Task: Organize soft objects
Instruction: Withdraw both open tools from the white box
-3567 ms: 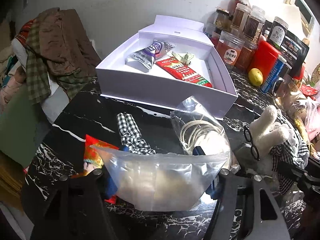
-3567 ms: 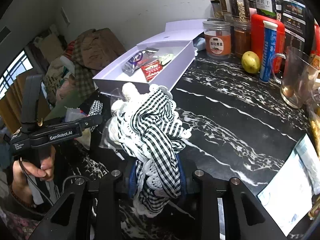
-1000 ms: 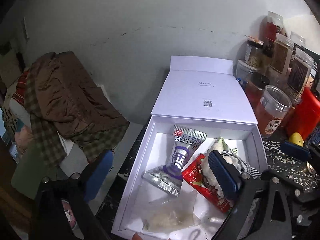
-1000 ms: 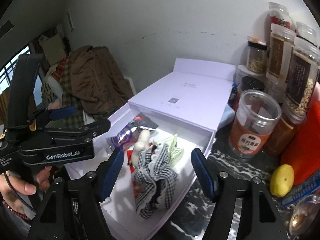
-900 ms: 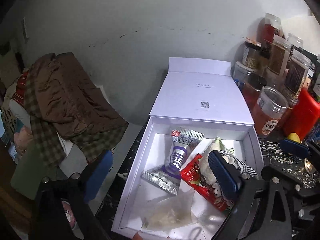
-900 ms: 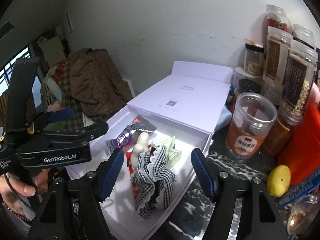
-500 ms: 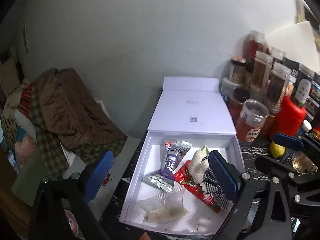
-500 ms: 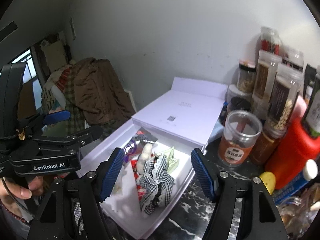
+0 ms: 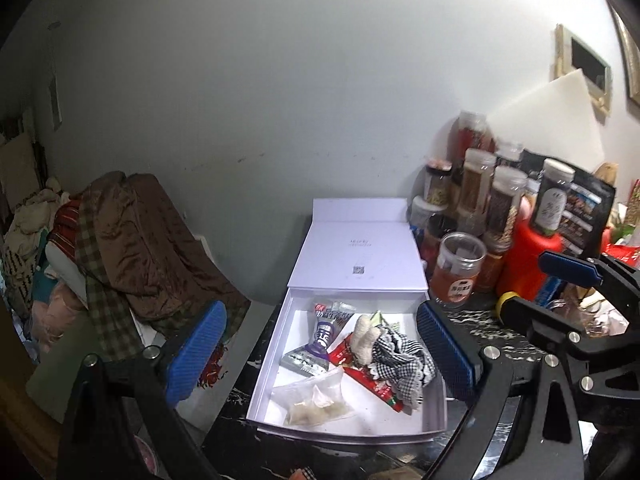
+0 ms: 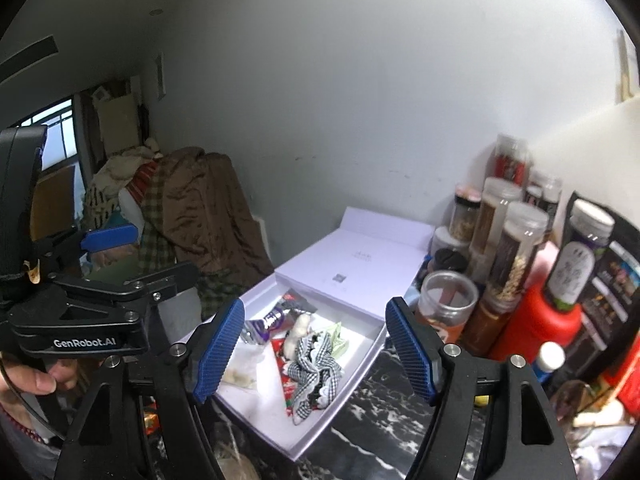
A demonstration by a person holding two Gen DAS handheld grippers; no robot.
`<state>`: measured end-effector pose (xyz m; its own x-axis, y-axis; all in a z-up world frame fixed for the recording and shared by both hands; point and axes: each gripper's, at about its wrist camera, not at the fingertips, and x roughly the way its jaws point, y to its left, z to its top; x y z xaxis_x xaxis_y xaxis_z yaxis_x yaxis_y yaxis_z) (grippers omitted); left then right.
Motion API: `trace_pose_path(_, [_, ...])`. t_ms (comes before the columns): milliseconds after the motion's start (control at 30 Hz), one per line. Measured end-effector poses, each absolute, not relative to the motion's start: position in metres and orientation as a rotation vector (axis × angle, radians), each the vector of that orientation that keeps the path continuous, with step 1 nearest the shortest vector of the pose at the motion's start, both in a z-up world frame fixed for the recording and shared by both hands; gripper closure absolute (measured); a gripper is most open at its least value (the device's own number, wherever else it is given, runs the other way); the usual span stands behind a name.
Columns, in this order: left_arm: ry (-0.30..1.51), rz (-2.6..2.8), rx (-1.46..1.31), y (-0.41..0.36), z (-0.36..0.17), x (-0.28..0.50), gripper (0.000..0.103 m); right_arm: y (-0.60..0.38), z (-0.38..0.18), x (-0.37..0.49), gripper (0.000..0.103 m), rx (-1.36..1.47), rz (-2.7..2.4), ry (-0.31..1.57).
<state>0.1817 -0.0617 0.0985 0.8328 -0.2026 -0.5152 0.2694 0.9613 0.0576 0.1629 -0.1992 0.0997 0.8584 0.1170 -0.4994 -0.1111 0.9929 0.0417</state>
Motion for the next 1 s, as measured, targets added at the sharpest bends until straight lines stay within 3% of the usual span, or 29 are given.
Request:
trace_pose_path(533, [0.421, -0.266, 0.117, -0.047, 0.129, 0.098, 0.005, -0.186, 0.13, 0.079, 0.019, -0.03, 0.113, 0.411])
trace_pose_path(1000, [0.449, -0.289, 0.107, -0.034, 0.103, 0.039, 0.005, -0.164, 0.105, 0.02, 0.018, -0.036, 0.109, 0.435])
